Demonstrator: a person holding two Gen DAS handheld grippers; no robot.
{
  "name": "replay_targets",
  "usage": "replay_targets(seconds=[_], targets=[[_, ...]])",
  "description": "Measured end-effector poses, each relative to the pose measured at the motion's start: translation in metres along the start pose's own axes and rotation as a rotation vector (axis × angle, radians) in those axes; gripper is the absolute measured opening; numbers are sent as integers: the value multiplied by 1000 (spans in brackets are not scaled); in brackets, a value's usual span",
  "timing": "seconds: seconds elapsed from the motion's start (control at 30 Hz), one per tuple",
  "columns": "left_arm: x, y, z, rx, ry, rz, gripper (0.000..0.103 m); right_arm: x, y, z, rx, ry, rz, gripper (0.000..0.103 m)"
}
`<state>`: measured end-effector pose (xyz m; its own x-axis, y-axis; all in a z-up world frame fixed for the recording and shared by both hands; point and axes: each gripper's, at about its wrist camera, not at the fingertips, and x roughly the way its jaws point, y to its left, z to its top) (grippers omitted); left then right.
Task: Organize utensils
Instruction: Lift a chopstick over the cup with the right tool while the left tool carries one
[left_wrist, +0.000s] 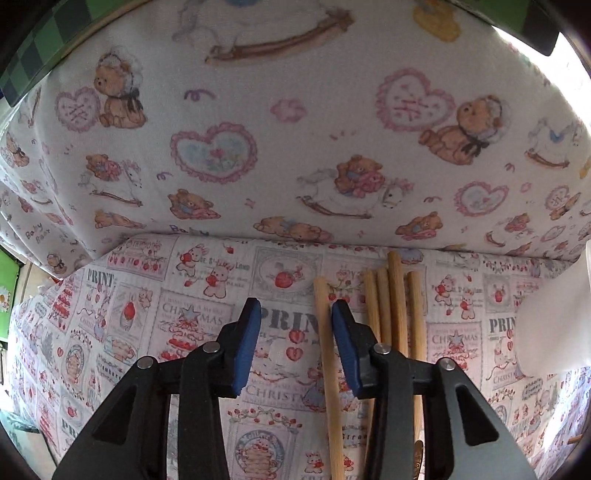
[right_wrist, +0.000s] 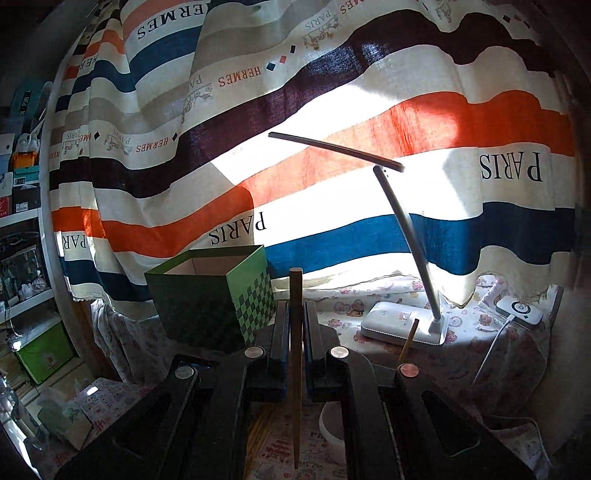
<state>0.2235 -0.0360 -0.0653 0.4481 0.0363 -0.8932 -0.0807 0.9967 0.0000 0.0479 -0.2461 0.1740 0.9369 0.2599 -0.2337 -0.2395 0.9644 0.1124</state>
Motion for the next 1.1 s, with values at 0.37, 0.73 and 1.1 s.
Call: replay_targets(seconds=[0.37, 0.73, 1.1], targets=[[-22, 1, -7, 39, -28, -90, 6, -3, -21, 7, 48, 4, -15, 7], [-136, 9, -12, 55, -247, -182, 6, -13, -33, 14, 72, -23, -19, 7], [-252, -1, -20, 61, -544, -233, 6, -26, -45, 21, 80, -75, -40, 8]])
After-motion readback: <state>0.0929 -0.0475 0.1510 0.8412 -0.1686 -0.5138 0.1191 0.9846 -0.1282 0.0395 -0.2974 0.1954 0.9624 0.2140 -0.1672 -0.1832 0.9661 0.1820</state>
